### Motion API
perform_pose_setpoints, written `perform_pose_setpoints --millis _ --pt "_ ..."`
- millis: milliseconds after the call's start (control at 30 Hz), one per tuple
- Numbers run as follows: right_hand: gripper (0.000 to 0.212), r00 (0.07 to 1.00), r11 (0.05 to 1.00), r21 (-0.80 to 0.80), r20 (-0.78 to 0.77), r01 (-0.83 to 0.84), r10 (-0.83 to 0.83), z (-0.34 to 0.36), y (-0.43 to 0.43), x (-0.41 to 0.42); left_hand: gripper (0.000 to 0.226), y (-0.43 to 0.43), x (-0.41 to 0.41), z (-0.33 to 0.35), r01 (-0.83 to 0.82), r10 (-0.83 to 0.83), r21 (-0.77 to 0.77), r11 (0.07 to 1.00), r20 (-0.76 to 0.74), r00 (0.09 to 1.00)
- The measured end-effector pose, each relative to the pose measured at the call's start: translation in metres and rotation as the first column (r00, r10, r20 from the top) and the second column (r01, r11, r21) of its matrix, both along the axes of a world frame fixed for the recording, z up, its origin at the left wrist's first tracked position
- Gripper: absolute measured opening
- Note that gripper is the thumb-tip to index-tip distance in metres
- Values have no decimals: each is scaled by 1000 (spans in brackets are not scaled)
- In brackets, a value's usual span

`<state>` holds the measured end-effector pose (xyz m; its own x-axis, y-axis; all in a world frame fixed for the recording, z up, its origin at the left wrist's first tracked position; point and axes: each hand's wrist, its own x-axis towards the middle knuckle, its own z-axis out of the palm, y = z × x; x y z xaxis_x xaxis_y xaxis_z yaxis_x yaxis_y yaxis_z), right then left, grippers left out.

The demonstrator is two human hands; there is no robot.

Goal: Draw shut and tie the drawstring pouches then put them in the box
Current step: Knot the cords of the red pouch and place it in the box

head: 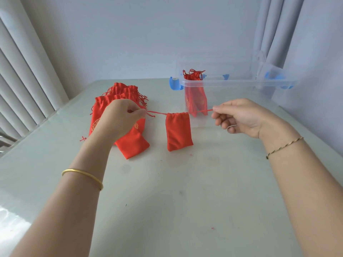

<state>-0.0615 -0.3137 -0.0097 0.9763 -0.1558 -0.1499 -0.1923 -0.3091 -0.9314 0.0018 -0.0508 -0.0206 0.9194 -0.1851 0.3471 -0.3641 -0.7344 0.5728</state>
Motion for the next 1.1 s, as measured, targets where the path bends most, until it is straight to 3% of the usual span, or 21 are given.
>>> perform_pose_setpoints --millis 100,267,333,433,500,633,767,833,967,1100 --pt "25 994 995 15 -50 96 -95 -1 -3 1 28 4 2 2 -25 -12 -242 970 -149 989" --pt "23 975 946 -250 -19 208 -219 -7 -5 2 32 4 -1 6 -94 -99 -541 836 -317 943" --pt "21 973 930 -290 26 225 -228 -5 -1 2 33 -2 -5 10 -65 -250 -714 698 -328 911" --pt "22 979 956 -213 75 200 -188 6 4 0 34 -11 -13 19 -15 -545 -916 401 -252 800" --pt "25 984 987 -90 130 130 -118 15 10 -4 32 -20 -19 23 7 -628 -949 316 -203 751" --pt "31 953 993 109 302 -47 12 30 33 -12 18 -32 -30 24 106 -677 -893 438 -250 693" --pt "28 905 980 131 417 -150 83 33 52 -14 23 -39 -38 20 273 -612 -696 664 -296 733" --pt "26 892 977 128 442 -169 97 30 58 -12 20 -44 -42 20 305 -582 -622 721 -305 754" --pt "39 935 976 183 353 -116 45 24 58 -8 14 -49 -43 20 298 -580 -634 713 -296 759" --pt "30 977 984 23 127 -175 171 19 52 -8 14 -47 -39 18 246 -606 -716 653 -299 737"
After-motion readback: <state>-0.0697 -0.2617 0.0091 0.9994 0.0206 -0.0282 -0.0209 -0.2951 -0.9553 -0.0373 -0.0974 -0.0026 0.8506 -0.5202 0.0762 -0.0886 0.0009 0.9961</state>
